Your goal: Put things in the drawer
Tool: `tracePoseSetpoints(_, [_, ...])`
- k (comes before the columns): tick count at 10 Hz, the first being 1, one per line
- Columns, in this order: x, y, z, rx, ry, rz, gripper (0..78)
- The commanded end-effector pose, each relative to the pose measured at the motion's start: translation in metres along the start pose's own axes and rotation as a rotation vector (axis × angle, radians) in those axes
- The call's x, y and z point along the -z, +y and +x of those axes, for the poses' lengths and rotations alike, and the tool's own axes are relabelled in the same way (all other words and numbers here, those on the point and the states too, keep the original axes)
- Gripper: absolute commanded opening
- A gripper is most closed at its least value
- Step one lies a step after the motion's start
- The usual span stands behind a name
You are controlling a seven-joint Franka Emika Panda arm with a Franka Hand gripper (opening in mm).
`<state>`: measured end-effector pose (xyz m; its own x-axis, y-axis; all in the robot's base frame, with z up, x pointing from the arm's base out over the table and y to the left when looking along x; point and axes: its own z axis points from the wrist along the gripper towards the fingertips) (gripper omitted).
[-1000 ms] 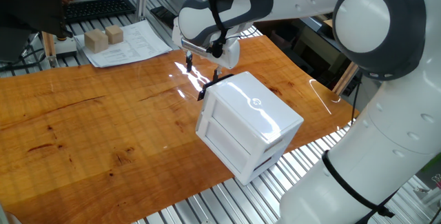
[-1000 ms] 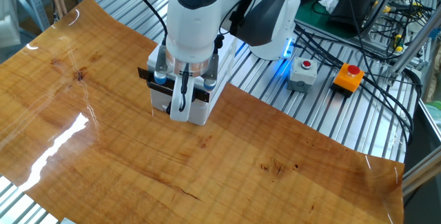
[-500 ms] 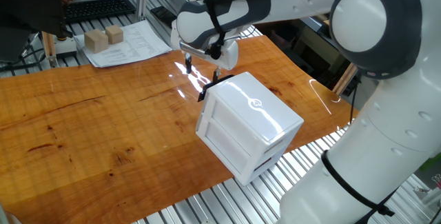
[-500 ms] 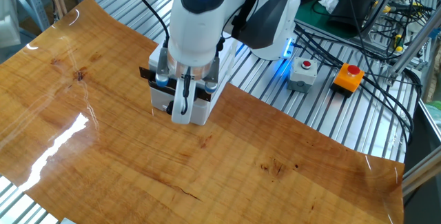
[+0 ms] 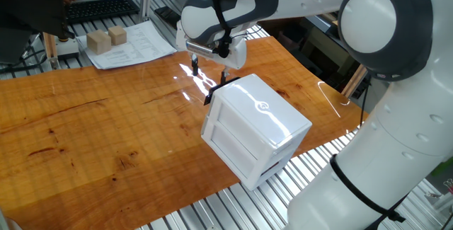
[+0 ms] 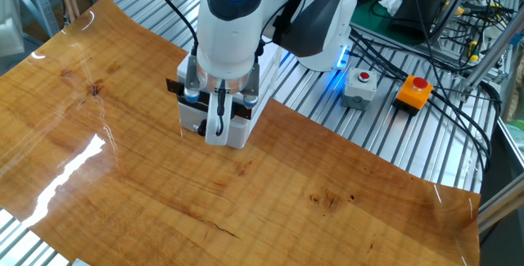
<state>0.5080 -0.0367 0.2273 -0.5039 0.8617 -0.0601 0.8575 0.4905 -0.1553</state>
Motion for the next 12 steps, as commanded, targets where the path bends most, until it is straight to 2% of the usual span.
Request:
tracePoseSetpoints(1, [0.013, 0.011, 0.002, 0.001, -0.004, -0.008, 77.5])
tracePoseSetpoints(2, [0.022, 0.018, 0.003, 0.022, -0.007, -0.014, 77.5])
tracePoseSetpoints(3, [0.022, 0.018, 0.003, 0.022, -0.007, -0.014, 77.5])
tracePoseSetpoints(4, [0.042, 0.032, 0.005, 0.141, -0.014, -0.026, 77.5])
tracePoseSetpoints(6, [0.060, 0.041, 0.010, 0.319, -0.008, -0.031, 77.5])
tracePoseSetpoints(8, [0.070, 0.046, 0.011, 0.482, -0.012, -0.029, 77.5])
tracePoseSetpoints(9, [0.074, 0.048, 0.010, 0.606, -0.016, -0.031, 77.5])
tracePoseSetpoints(10, [0.076, 0.051, 0.008, 0.692, -0.016, -0.036, 77.5])
tracePoseSetpoints(11, [0.077, 0.051, 0.007, 0.719, -0.015, -0.038, 77.5])
tracePoseSetpoints(12, [0.081, 0.056, 0.002, 0.825, -0.026, -0.040, 77.5])
